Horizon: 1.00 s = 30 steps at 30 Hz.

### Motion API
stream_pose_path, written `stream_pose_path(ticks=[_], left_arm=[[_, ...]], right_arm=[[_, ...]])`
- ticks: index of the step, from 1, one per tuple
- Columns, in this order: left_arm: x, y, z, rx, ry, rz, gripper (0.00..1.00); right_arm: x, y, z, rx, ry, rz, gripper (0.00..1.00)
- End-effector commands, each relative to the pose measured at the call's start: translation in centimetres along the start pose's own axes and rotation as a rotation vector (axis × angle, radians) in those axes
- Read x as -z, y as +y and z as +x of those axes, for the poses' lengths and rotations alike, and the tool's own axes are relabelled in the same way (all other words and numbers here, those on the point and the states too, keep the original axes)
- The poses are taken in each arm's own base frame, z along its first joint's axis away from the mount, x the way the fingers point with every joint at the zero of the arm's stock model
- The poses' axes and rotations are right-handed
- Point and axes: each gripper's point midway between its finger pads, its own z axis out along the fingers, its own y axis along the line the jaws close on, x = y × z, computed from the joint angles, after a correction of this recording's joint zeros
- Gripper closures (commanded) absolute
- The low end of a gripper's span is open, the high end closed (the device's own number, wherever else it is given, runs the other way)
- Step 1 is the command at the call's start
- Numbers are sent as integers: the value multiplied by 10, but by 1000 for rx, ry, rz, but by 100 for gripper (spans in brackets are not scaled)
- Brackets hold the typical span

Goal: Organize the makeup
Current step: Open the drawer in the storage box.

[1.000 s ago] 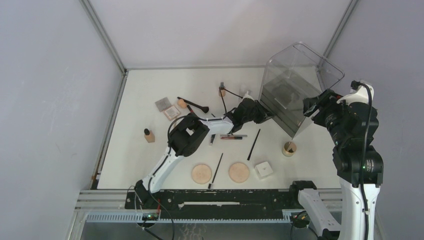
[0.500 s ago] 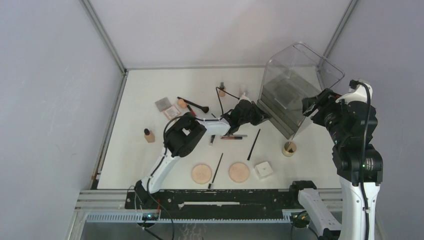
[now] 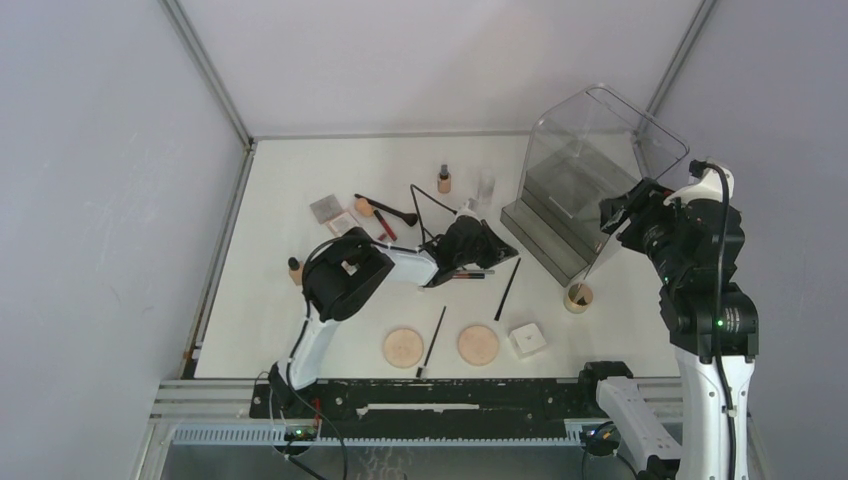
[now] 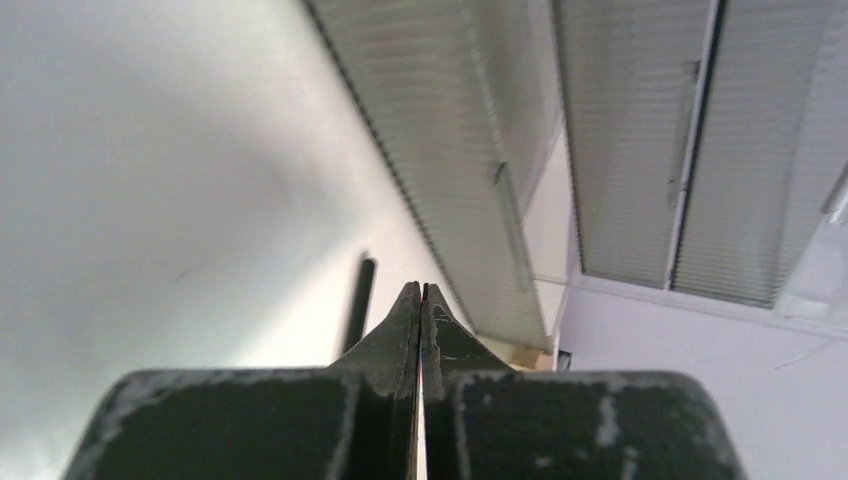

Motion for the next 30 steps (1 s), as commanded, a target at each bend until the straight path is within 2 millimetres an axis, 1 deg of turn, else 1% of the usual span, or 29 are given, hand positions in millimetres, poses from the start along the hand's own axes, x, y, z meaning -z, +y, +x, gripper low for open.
stream_pose_path(ticks=[1,6,8,11,13,14,15,16,18,20,21,22,23,24,26,29,30], left_arm=[[22,-18,-13,-85,-47,38,100],[31,-11,-18,-169,-60,-14,99],[35,-12,-21,-210,-67,-28,89],[48,-20,-26,-277,-74,-46,75],[61,-27,-34,-325,-95,-60,71],[70,-36,-40,-362,-114,-59,70],[84,-48,-49,-391,-145,-50,70],[96,-54,-57,-421,-172,-64,69],[124,-66,-77,-487,-237,-101,68],[157,-69,-103,-548,-323,-184,66],[171,-63,-113,-572,-355,-237,65],[187,-58,-123,-582,-379,-281,63],[200,-49,-132,-585,-395,-327,61],[215,-41,-139,-586,-401,-362,61],[240,-19,-149,-576,-407,-427,61],[278,9,-156,-544,-418,-502,60],[290,15,-158,-536,-429,-512,59]], right_arm=[[-3,6,-8,6,-33,-26,31],[-7,8,-5,1,-16,-36,31],[-7,8,-4,0,-14,-40,31],[-9,10,-1,14,-3,-51,31],[-11,15,5,45,23,-86,31],[-13,19,11,66,44,-109,31],[-15,23,19,87,73,-133,31],[-19,26,29,115,105,-150,31],[-28,32,57,178,198,-185,29],[-42,35,94,266,312,-193,26],[-49,37,111,308,358,-190,26],[-55,44,131,357,409,-225,30],[-62,48,151,387,450,-256,32],[-69,51,163,400,466,-274,32],[-84,51,178,424,460,-254,29],[-110,38,181,418,421,-153,26],[-117,31,182,406,431,-121,26]])
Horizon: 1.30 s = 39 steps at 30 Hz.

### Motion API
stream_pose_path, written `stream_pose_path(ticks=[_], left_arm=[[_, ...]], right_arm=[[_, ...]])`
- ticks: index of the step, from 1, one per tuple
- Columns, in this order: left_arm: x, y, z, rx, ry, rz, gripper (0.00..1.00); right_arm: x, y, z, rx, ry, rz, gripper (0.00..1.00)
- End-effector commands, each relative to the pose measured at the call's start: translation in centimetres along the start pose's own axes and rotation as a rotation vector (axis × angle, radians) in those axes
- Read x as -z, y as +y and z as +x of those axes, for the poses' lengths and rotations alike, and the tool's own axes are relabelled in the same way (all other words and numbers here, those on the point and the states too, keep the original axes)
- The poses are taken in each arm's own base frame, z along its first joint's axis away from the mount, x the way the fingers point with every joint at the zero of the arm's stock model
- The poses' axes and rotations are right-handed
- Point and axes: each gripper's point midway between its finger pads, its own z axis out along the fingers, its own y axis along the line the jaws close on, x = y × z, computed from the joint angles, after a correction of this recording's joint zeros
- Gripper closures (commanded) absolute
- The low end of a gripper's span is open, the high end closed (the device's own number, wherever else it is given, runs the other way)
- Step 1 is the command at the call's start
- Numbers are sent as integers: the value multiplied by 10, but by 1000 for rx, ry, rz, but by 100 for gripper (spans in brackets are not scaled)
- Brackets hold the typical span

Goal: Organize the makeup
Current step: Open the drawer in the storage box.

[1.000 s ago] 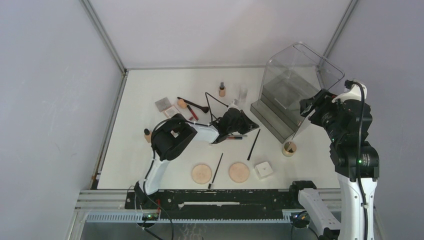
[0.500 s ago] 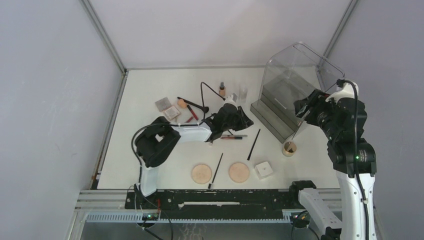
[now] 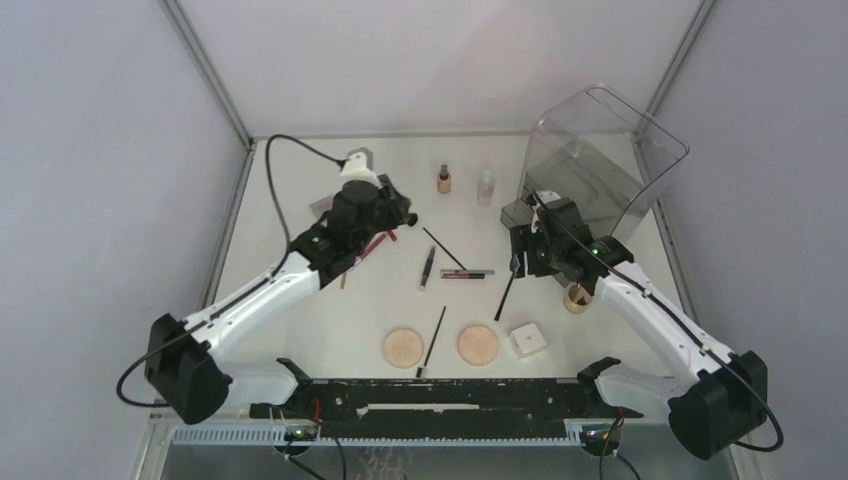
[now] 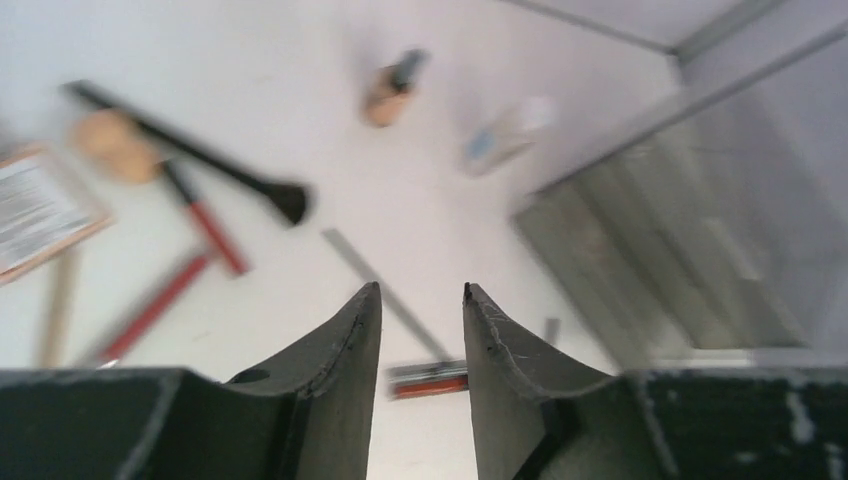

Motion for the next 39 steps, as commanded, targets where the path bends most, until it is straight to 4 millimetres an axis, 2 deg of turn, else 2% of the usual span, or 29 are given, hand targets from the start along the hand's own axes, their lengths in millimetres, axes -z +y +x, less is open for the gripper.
stream_pose_path(ticks=[1,4,8,15,19,24,29,35,39], left_arm=[[34,87,28,-92,94,-218,59],[55,107,28,-77,72,-236,56],[71,123,35,-45,51,-225,53],[79,124,37,-20,39,-201,51],[81,126,37,-16,25,-198,50],[82,131,43,-12,25,-201,49],[78,129,47,-10,36,-192,49],[76,130,44,-25,37,-202,49],[77,131,43,-32,34,-206,48]], right_arm=[[-14,-25,-46,-42,-156,100,26],[-35,-43,-44,-105,-125,128,27],[-60,-55,-46,-99,-117,172,25],[-93,-66,-30,-124,-45,224,23],[-103,-76,-15,-128,-19,279,22],[-110,-79,-3,-130,-2,301,21],[-112,-70,3,-121,18,249,20],[-108,-41,12,-117,59,138,20],[-103,-34,11,-132,57,113,21]])
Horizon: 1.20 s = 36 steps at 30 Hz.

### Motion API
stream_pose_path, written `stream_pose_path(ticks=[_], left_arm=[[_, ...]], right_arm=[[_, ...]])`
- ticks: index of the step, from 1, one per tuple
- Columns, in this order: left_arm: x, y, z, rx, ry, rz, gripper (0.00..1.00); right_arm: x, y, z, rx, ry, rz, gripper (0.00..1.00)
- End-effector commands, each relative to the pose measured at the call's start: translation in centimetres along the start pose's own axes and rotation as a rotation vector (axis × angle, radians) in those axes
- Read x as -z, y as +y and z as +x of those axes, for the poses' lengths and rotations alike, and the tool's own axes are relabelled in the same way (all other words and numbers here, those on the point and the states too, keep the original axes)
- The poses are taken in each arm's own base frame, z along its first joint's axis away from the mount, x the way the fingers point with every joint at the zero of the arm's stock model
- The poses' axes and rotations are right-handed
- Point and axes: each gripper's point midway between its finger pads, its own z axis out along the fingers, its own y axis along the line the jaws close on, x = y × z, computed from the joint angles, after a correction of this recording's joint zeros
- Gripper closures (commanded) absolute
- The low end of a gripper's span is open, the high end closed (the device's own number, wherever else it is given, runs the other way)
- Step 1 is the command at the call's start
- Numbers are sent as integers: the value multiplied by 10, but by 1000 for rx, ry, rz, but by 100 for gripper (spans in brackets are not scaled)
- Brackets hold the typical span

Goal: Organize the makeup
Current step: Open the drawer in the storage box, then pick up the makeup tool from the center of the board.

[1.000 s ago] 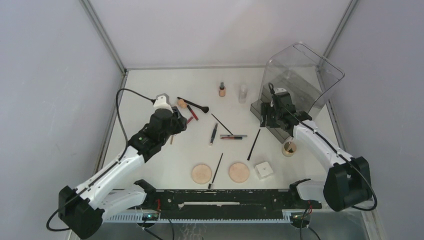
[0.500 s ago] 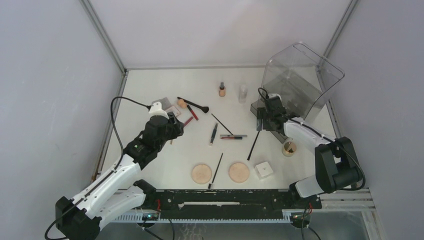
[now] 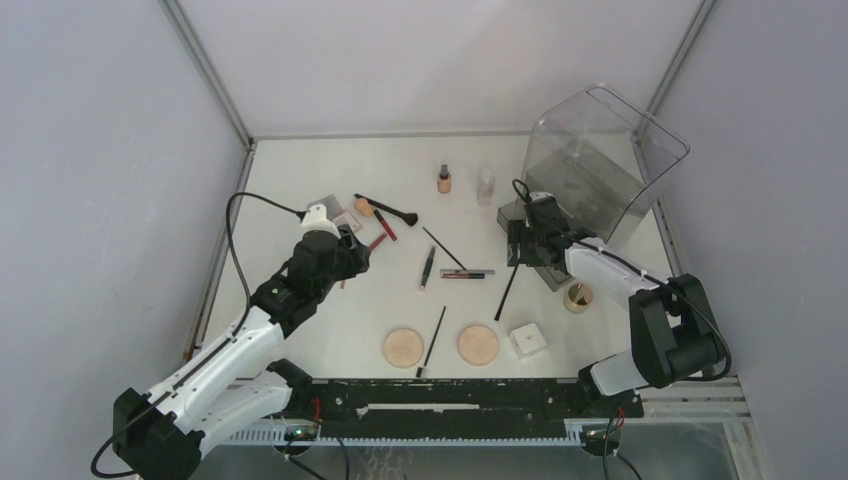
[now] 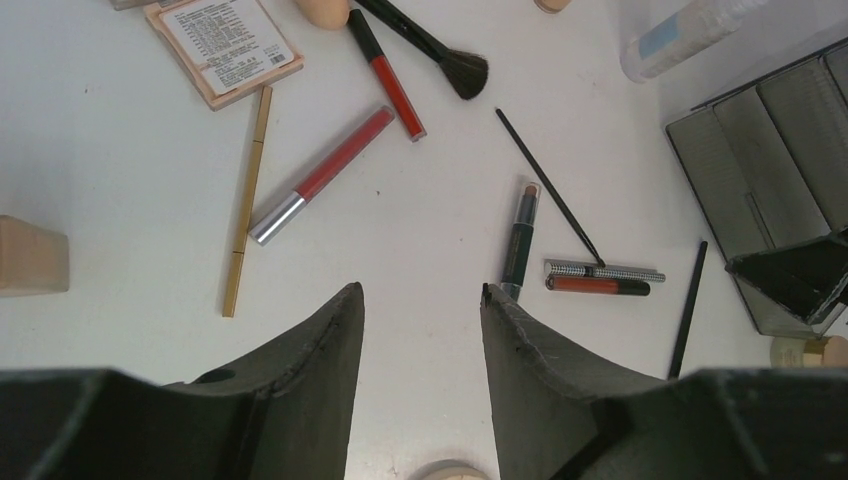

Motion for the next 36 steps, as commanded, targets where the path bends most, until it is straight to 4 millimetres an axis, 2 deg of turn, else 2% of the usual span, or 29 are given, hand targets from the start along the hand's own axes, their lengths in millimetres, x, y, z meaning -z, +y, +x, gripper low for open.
stream_pose_path(ticks=[1,5,10,14,19,21,22,25,28,30,33,36], left_arm=[[0,-4,-13,-5,-44,19,48],[0,-5,-11,-6,-38,22,48],[2,-3,-13,-3,-48,19,47],[3,0,-15,-4,-52,-4,47],[2,6,-15,42,-75,-27,44],[3,5,-15,47,-79,-21,43],[3,5,-15,45,-77,-20,43],[2,5,-13,37,-67,-24,42],[1,7,-11,34,-63,-30,42],[1,7,-11,35,-63,-29,42],[2,7,-10,42,-63,-28,42],[3,8,-8,45,-60,-27,42]], right_arm=[[12,20,-2,-31,-9,-88,21],[24,19,-14,-30,-52,-76,20],[64,20,-32,-2,-177,-41,20],[95,14,-27,-23,-242,35,20],[117,24,8,-64,-239,35,21],[122,43,27,-61,-172,-49,21],[124,59,42,-24,-107,-132,21],[124,90,78,135,-31,-242,20],[115,106,116,242,60,-253,11],[105,112,134,270,123,-250,10],[89,113,153,286,181,-216,14],[79,114,158,281,200,-195,22]])
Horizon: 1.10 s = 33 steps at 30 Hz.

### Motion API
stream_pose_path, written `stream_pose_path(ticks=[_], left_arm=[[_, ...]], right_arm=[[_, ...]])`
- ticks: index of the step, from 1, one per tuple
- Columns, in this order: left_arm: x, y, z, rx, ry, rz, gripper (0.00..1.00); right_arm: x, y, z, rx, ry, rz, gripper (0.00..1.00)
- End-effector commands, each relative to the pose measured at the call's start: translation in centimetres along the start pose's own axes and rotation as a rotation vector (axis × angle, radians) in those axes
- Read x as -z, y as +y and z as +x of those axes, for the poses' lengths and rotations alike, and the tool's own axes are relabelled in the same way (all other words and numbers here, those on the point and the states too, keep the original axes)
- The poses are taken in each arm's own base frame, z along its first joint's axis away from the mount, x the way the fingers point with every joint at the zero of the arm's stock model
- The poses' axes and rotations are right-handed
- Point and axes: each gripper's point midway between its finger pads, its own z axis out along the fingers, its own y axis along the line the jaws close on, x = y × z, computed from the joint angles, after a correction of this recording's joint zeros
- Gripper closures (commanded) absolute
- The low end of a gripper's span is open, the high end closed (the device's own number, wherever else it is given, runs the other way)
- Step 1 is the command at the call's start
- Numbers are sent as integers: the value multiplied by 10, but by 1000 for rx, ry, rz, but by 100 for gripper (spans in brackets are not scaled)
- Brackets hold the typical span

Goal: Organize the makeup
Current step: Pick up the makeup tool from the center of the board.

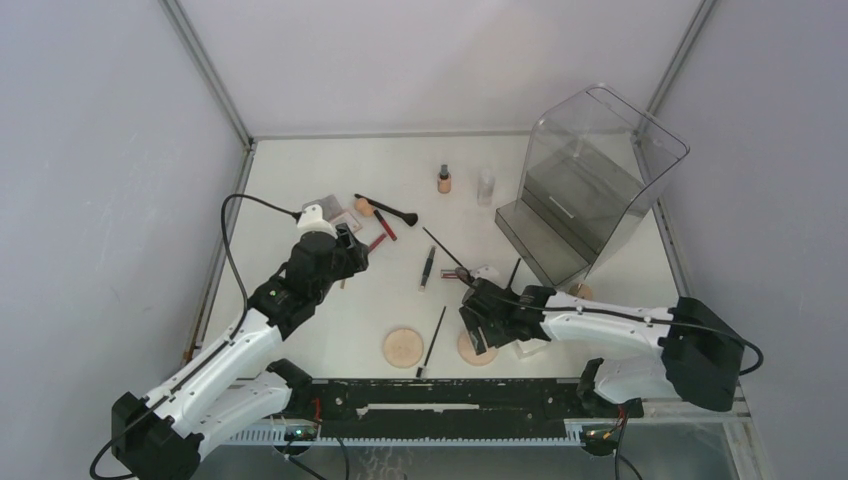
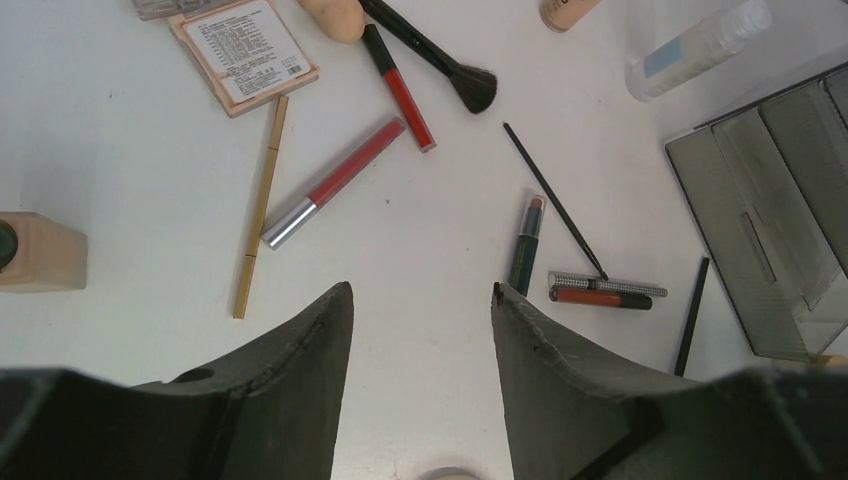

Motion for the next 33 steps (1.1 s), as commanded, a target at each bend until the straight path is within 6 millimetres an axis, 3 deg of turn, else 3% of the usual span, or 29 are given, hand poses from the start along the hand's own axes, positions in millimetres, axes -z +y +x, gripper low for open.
stream_pose_path(ticks=[1,9,12,15,20,22,27,33], left_arm=[[0,5,-2,29,-27,-7,42],[-1,5,2,23,-11,-6,42],[-1,4,3,27,-8,-4,42],[0,3,4,23,-4,1,42],[1,4,-3,14,-21,-11,42],[1,3,-8,14,-32,-14,42],[0,-8,-11,21,-27,22,42],[-9,-46,-7,8,43,146,41]], right_arm=[[-12,10,-4,-46,-6,-17,24],[-42,3,9,-58,61,-14,41],[-42,6,7,-51,56,-28,60],[-23,6,-12,-44,0,-19,100],[48,2,-78,-14,-195,23,100],[69,-16,-103,-46,-269,84,100],[89,-100,-150,-230,-380,404,100],[107,-163,-179,-337,-486,727,100]])
